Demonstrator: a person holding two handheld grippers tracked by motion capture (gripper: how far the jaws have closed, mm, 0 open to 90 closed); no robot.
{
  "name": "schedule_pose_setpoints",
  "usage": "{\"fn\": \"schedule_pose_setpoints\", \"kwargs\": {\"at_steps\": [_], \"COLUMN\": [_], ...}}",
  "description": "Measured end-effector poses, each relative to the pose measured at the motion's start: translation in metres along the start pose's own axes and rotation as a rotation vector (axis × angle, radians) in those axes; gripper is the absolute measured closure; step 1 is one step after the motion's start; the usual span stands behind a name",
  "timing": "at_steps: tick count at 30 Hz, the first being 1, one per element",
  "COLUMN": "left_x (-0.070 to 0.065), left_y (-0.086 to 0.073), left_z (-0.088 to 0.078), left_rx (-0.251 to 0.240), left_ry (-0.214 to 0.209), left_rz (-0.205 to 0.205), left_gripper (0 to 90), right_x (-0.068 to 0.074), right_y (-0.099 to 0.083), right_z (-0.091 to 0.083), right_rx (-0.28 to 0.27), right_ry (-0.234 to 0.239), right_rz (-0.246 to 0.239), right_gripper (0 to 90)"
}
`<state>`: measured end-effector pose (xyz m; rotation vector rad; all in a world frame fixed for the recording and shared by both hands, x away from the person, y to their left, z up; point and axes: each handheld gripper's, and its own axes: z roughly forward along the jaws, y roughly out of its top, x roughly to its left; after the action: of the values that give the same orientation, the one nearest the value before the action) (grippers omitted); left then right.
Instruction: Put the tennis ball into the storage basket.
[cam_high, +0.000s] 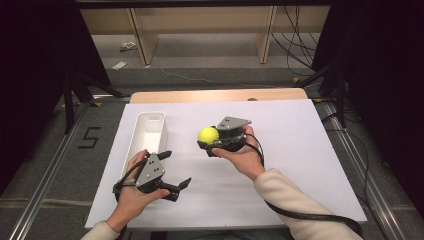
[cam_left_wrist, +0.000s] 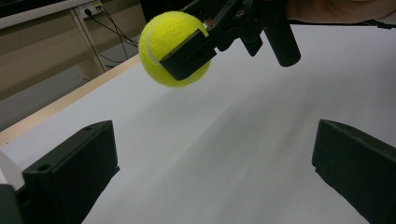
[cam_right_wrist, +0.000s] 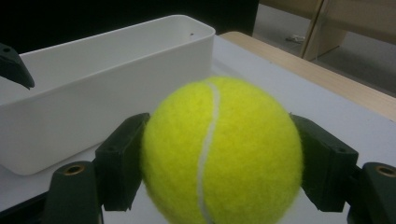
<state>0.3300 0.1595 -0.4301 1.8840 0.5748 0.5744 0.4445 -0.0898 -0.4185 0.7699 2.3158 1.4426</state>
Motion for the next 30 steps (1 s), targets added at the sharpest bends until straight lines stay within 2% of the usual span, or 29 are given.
{"fn": "schedule_pose_setpoints", "kwargs": {"at_steps": [24, 30], "left_x": [-0.0009, -0.0013], "left_y": [-0.0003, 0.0006], "left_z": [0.0016, 0.0010], "left_rx": [0.002, -0.001], "left_ry": [-0.007, -0.006], "left_rz": [-0.011, 0.000], "left_gripper": [0.0, 0.0], "right_x": [0.0039, 0.0048], "right_y": [0.0033, 0.0036], "right_z": [0.0012, 0.0001], "right_rx": [-0.002, -0.003], "right_ry": [0.002, 0.001], "right_rz": [-0.004, -0.004], "right_gripper": [26.8, 26.8]}}
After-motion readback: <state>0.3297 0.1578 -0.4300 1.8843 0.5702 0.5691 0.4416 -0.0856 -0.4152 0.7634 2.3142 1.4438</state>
